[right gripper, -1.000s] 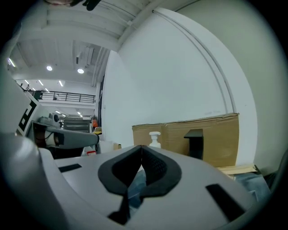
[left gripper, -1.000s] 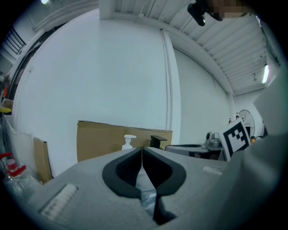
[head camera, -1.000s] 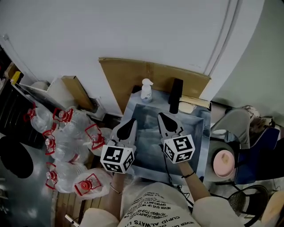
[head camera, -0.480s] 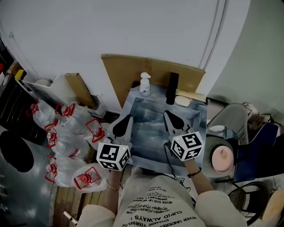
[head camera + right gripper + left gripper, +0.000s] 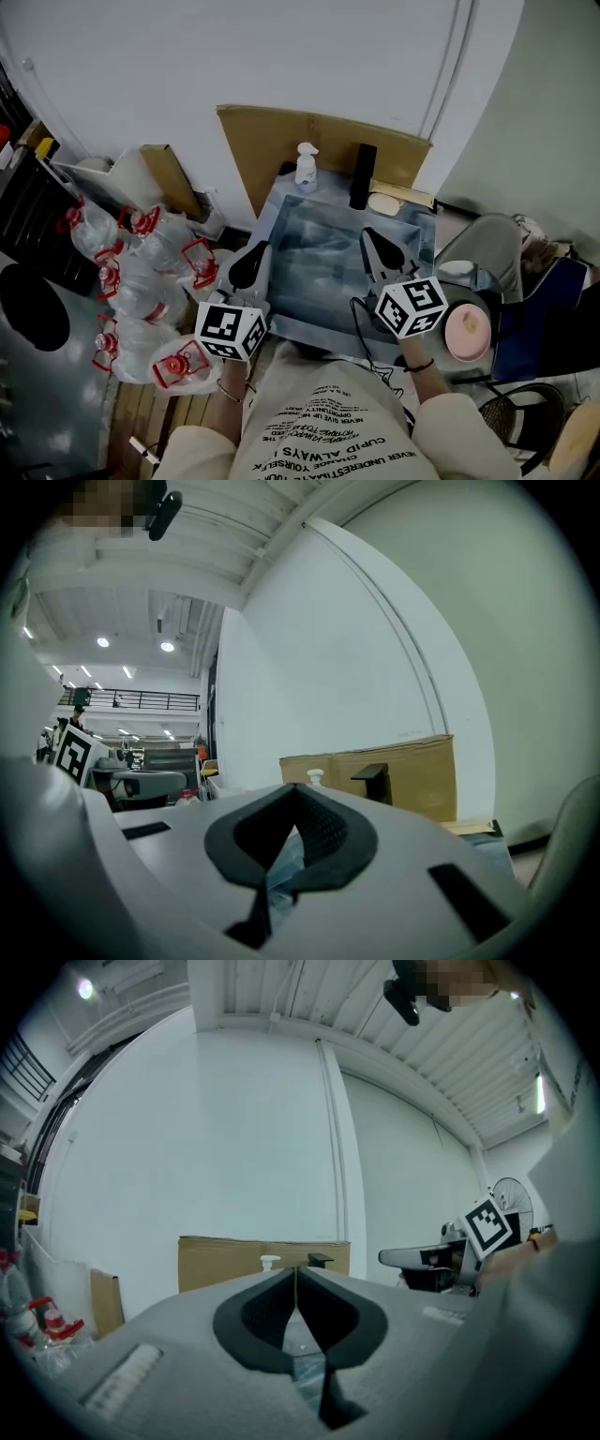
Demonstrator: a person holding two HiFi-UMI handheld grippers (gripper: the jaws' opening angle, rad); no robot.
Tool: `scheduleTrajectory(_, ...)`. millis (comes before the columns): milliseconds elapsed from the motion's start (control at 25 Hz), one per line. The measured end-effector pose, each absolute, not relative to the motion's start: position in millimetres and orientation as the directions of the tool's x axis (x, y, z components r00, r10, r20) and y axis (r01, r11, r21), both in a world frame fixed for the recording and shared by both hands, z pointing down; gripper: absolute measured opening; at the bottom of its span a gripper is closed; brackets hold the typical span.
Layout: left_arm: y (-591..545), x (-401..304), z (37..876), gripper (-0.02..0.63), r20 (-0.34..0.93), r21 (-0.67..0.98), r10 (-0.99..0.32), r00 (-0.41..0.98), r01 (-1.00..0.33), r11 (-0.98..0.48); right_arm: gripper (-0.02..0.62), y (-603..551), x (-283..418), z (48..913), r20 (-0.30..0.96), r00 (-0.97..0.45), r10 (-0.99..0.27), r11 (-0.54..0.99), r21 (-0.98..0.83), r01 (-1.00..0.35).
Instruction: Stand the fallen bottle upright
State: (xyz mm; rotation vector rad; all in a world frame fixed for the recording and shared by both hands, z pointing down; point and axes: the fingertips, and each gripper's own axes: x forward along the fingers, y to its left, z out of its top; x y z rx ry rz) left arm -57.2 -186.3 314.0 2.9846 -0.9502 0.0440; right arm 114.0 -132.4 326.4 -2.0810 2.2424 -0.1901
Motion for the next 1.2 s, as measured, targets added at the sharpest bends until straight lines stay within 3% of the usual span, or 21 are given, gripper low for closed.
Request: scheduleTrajectory(1200,-185,-80,322,0.028,0.043,0.000,-0.656,0.754,-0.656,-0.755,0.004,-121,124,342,0.051,-0.058,-0.997,0.049,-0.164,-0.985)
